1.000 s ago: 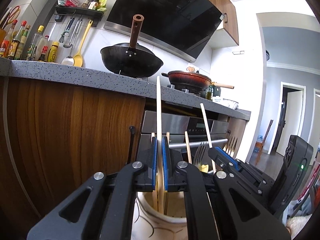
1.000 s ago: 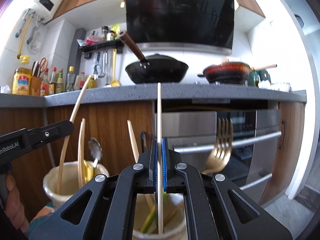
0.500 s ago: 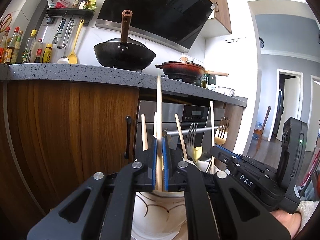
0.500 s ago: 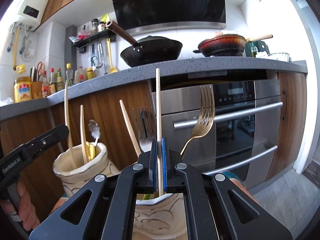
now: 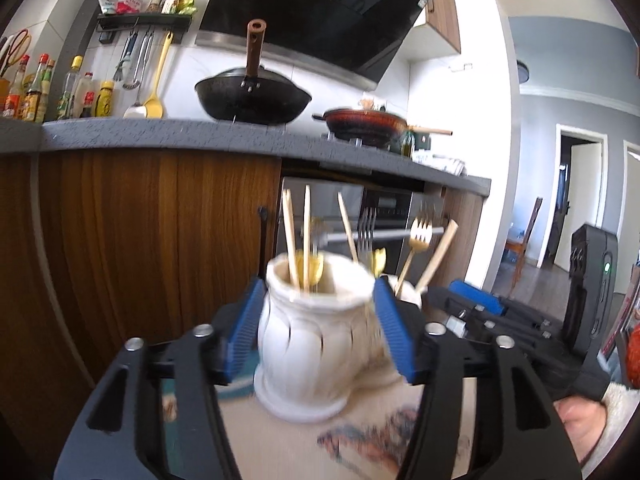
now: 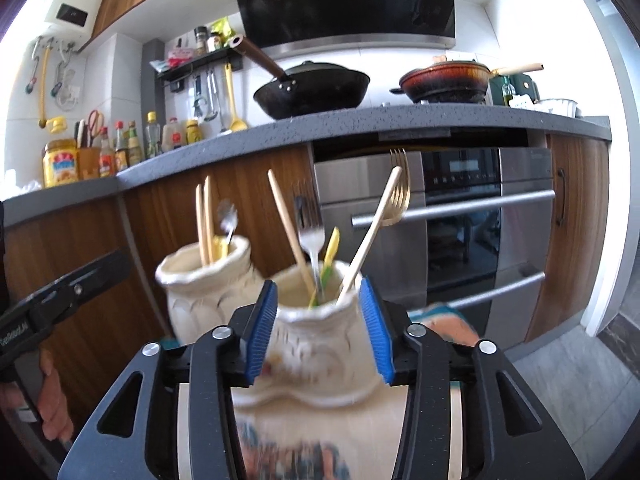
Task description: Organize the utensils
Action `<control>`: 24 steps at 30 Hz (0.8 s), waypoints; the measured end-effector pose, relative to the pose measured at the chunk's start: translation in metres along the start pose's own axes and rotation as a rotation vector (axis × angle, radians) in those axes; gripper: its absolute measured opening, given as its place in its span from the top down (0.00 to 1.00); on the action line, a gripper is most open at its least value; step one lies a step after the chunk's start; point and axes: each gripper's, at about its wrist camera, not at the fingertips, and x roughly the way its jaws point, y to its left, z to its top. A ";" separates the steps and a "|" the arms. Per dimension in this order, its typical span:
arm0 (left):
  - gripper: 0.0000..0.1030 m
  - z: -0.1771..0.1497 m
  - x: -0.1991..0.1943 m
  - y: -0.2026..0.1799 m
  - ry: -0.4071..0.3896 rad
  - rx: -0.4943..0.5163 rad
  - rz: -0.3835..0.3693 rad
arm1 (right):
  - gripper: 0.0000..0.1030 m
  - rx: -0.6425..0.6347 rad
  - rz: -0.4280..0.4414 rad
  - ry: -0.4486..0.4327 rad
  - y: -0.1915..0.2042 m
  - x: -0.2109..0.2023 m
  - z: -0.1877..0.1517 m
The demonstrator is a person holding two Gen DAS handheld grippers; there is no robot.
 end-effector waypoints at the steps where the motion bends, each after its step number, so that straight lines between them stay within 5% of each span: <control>1: 0.40 -0.006 -0.005 -0.002 0.011 0.004 0.004 | 0.53 -0.001 0.000 0.006 0.000 -0.003 -0.002; 13: 0.05 -0.037 -0.044 -0.016 -0.033 0.068 0.089 | 0.16 -0.122 -0.002 -0.042 0.011 -0.044 -0.024; 24: 0.05 -0.046 -0.038 -0.003 -0.011 0.022 0.153 | 0.06 -0.105 -0.019 -0.067 0.002 -0.045 -0.025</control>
